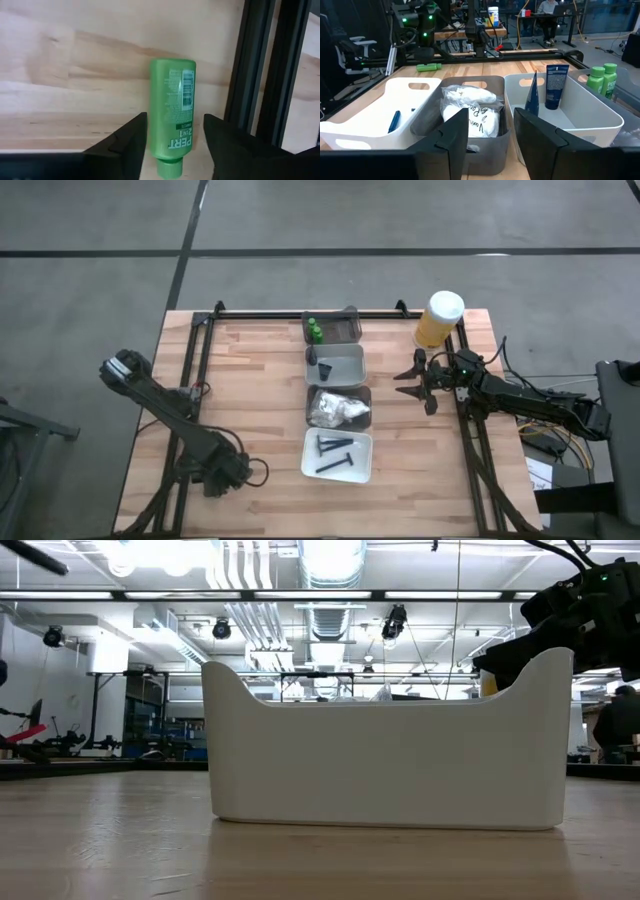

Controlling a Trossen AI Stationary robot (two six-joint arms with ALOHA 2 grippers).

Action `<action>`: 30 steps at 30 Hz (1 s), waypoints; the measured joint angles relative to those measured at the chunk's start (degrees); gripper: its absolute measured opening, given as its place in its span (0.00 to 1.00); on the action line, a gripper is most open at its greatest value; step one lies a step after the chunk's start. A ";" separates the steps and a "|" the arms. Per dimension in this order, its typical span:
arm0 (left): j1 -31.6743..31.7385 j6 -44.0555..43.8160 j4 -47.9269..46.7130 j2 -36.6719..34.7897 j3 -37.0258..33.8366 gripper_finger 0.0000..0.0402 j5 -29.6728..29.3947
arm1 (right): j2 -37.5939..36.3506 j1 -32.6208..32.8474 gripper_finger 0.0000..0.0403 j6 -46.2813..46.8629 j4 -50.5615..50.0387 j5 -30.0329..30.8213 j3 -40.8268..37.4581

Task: Pick & Place Travel size toiletries
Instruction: Put the green shampoo into the top black bin

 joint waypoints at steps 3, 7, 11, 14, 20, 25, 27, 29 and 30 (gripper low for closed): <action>0.13 0.23 -0.62 1.10 -0.04 0.57 0.09 | 0.00 -0.02 0.35 0.00 0.00 0.00 0.00; 0.13 0.29 -0.57 2.22 -0.35 0.65 0.10 | 0.00 -0.01 0.32 0.00 0.00 -0.01 0.00; 0.13 0.35 0.95 3.07 -1.63 0.66 0.20 | -0.01 -0.02 0.30 0.00 0.01 -0.01 0.00; 0.13 0.36 2.15 3.40 -2.90 0.66 0.25 | -0.01 0.00 0.28 0.00 0.00 -0.02 0.01; 0.15 0.68 5.31 3.31 -5.25 0.66 0.70 | 0.00 0.00 0.23 0.00 0.00 -0.01 0.02; 0.15 1.08 7.43 3.05 -6.80 0.65 0.81 | -0.01 -0.01 0.19 0.00 0.00 -0.02 0.02; 0.14 1.51 7.98 2.99 -7.20 0.65 0.72 | 0.00 0.00 0.17 0.00 0.00 -0.01 0.01; 0.13 1.75 8.32 2.99 -7.39 0.65 0.44 | 0.00 -0.01 0.15 0.00 0.00 0.00 0.01; 0.13 1.93 8.36 2.99 -7.39 0.65 0.13 | -0.01 -0.01 0.15 0.00 0.00 -0.02 0.01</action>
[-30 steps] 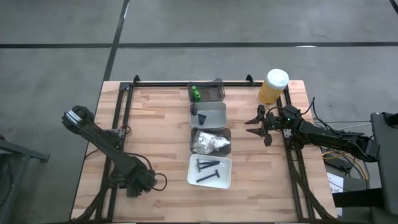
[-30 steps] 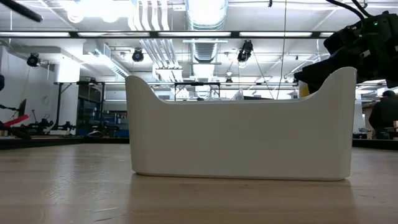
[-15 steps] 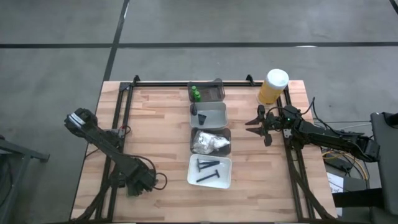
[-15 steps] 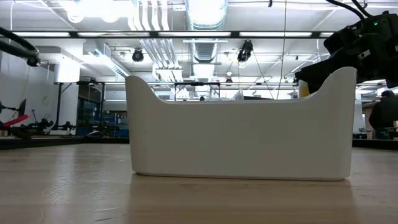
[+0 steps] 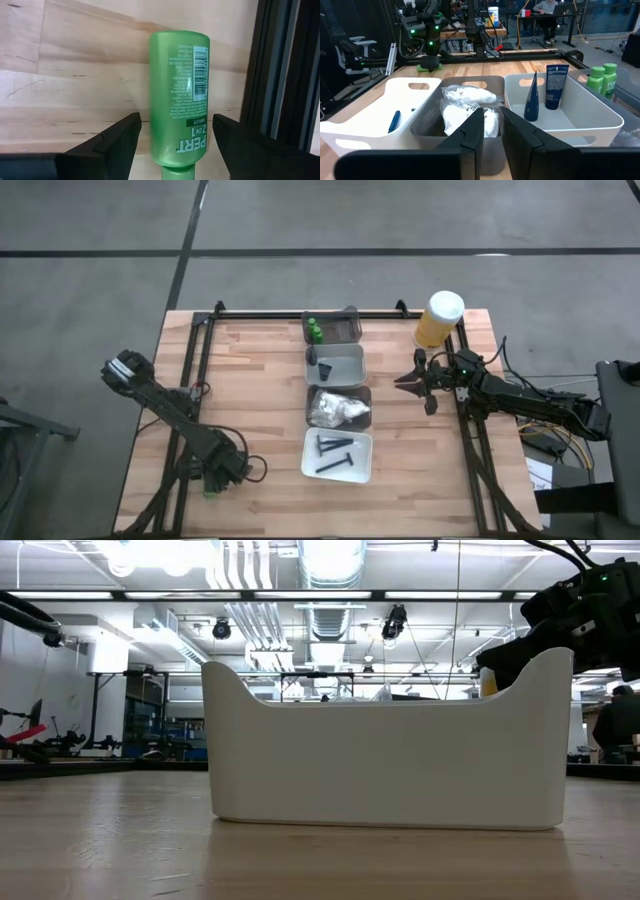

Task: Pick & Place Travel size toiletries
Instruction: Put the green shampoo into the top black bin

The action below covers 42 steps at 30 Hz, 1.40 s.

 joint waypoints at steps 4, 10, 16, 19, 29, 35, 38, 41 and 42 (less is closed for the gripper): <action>-0.10 0.87 0.39 -0.08 0.00 0.65 -1.56 | 0.01 0.00 0.12 0.00 0.00 0.02 0.00; 0.01 1.51 1.79 -0.65 -0.02 0.64 -2.48 | 0.01 -0.01 0.11 0.00 0.00 0.02 0.01; 0.04 1.01 5.80 -2.25 0.00 0.61 -5.95 | 0.01 -0.01 0.15 0.00 0.00 0.02 0.00; 0.20 0.21 6.90 -2.59 0.00 0.61 -8.23 | 0.01 0.00 0.18 0.00 0.00 0.01 -0.01; 1.31 -0.57 9.72 -2.62 -0.15 0.61 -10.22 | 0.01 0.00 0.25 0.00 0.00 0.02 0.00; 2.45 0.00 11.34 -2.62 -0.09 0.61 -10.73 | 0.01 0.00 0.28 0.00 0.00 0.02 -0.01; 3.48 0.31 12.51 -2.62 -0.09 0.61 -12.00 | 0.01 -0.01 0.30 0.00 0.00 0.00 0.01; 4.97 0.87 13.84 -2.62 -0.09 0.61 -13.17 | 0.01 -0.01 0.32 0.00 0.00 0.02 -0.01; 5.56 0.97 14.33 -2.62 -0.09 0.61 -13.25 | 0.01 0.01 0.32 0.00 0.00 0.02 -0.01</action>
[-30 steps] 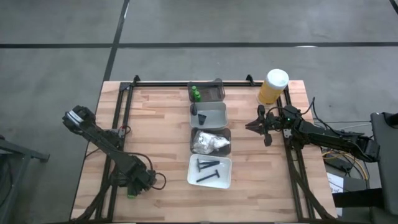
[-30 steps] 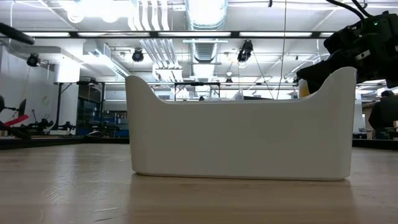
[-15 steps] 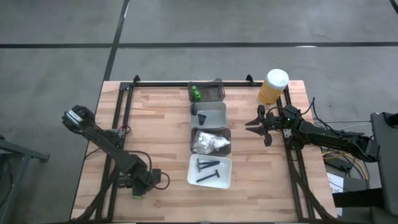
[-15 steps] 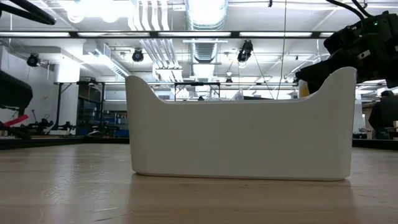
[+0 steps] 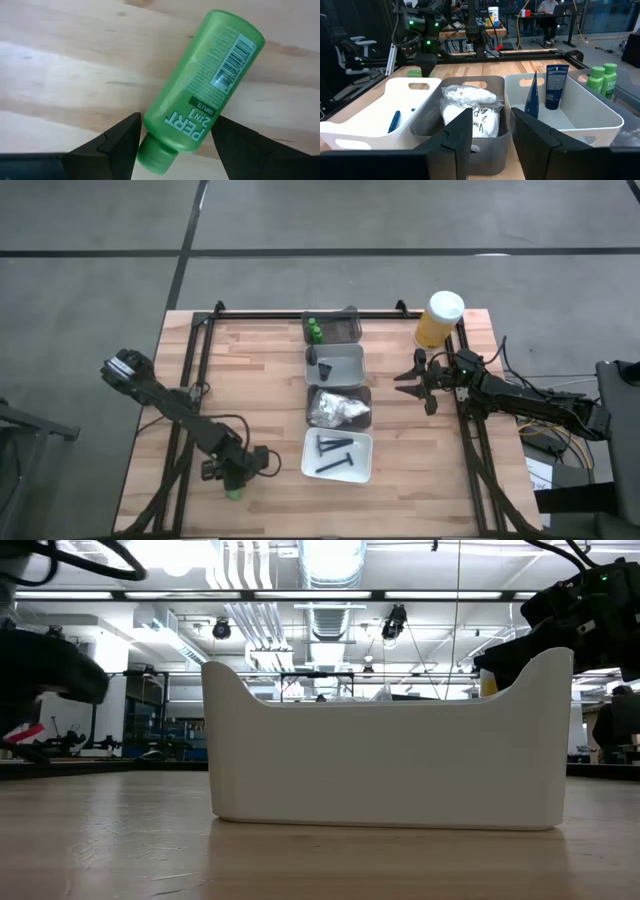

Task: Pick & Place Travel size toiletries
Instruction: Put the green shampoo into the top black bin

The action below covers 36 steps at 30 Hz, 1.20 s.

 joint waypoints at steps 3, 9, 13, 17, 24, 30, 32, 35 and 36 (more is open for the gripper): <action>1.86 0.14 1.46 0.00 0.00 0.61 -0.38 | -0.01 -0.02 0.34 0.00 0.02 0.00 0.01; 5.97 0.71 4.88 0.00 0.00 0.61 -1.41 | -0.02 -0.02 0.38 0.00 0.00 0.00 0.00; 8.97 0.11 9.46 0.00 0.11 0.61 -5.40 | 0.00 -0.02 0.41 0.00 0.02 -0.01 0.01; 11.22 -4.12 17.16 -0.02 0.13 0.61 -10.18 | -0.01 -0.02 0.43 0.00 0.01 -0.01 0.01; 11.86 -5.57 16.52 -0.23 3.27 0.61 -12.19 | 0.00 -0.02 0.46 0.00 0.02 0.00 0.02; 11.56 -10.29 11.51 -1.57 8.15 0.61 -7.30 | -0.02 0.00 0.48 0.00 0.02 -0.02 0.00; 11.52 -18.82 11.66 -1.57 9.76 0.61 -6.96 | 0.00 0.00 0.49 0.00 0.02 -0.02 0.02; 11.57 -35.27 12.89 -1.57 12.40 0.61 -7.77 | 0.00 0.00 0.49 0.00 0.02 -0.01 0.01; 11.57 -40.24 13.32 -1.57 13.30 0.61 -8.36 | 0.00 0.00 0.49 0.00 0.02 -0.01 0.00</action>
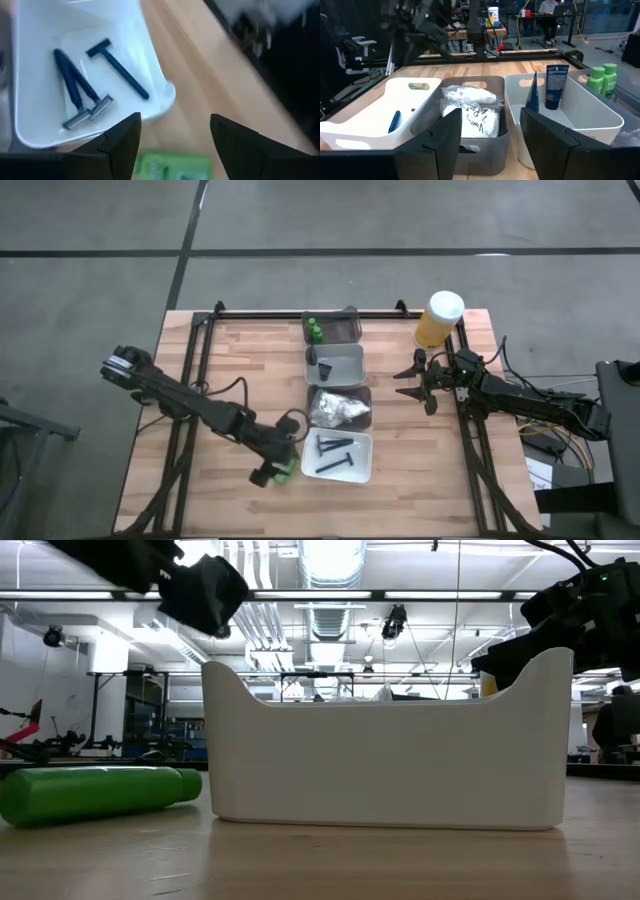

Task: Pick & Place Travel size toiletries
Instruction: Put the green shampoo into the top black bin

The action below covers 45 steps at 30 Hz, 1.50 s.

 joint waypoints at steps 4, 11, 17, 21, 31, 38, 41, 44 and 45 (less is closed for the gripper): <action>-0.01 -16.50 -0.10 -0.04 2.64 0.61 -0.13 | 0.00 -0.02 0.47 0.00 0.00 0.00 0.01; -0.02 -30.19 -3.12 -0.11 3.26 0.61 0.22 | -0.02 -0.02 0.42 0.00 0.00 0.00 0.01; -0.37 -29.69 -8.69 -0.13 1.67 0.61 3.28 | -0.02 -0.02 0.38 0.00 0.00 0.01 0.01; -0.23 -34.22 -5.30 -0.07 -0.72 0.61 2.73 | 0.00 -0.02 0.35 0.00 -0.02 0.01 0.00; -0.33 -36.98 -2.58 -0.04 -2.50 0.61 3.36 | 0.00 -0.02 0.28 0.00 -0.02 -0.01 0.01; -0.33 -37.03 4.40 0.18 -7.93 0.61 2.19 | 0.00 -0.02 0.23 0.00 0.00 0.00 0.01; -0.33 -36.40 6.24 0.18 -9.75 0.61 2.17 | 0.00 0.00 0.20 0.00 -0.02 -0.01 0.00; -0.33 -35.37 6.35 0.18 -10.00 0.61 2.11 | 0.00 -0.02 0.18 0.00 -0.02 -0.01 0.00; -0.33 -34.97 6.36 0.18 -10.00 0.61 2.10 | 0.00 -0.02 0.17 0.00 -0.02 0.00 0.00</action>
